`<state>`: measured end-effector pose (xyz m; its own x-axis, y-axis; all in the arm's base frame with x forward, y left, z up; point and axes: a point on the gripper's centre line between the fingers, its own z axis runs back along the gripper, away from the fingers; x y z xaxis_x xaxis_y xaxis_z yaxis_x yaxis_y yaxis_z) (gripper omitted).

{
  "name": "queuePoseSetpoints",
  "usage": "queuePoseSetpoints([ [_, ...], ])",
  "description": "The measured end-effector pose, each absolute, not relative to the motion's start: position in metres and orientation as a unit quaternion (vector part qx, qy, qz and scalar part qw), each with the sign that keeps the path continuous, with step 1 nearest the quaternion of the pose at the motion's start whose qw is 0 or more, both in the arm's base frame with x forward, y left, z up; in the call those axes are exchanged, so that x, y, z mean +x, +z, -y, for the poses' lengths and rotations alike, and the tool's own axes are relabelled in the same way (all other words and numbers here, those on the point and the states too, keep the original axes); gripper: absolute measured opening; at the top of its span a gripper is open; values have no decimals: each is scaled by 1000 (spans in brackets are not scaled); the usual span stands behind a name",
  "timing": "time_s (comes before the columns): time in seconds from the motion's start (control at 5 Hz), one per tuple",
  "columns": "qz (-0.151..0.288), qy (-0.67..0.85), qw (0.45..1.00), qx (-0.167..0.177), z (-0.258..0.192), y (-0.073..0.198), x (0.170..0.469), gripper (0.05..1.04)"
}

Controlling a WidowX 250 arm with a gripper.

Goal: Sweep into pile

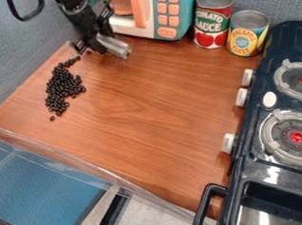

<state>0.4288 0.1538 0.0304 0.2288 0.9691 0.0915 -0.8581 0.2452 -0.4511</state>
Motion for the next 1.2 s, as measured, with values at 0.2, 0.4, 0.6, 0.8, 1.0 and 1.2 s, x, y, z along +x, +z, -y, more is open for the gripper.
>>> queuePoseSetpoints([
  [0.2,179,597,769,-145,-153,21,432,390],
  [0.4,184,601,765,-144,-154,18,431,390],
  [0.6,180,610,758,-146,-148,15,415,390],
  [0.8,176,620,750,-150,-146,16,398,390],
  [1.0,175,627,743,-155,-146,15,384,390],
  [1.2,173,631,738,-163,-146,15,373,390],
])
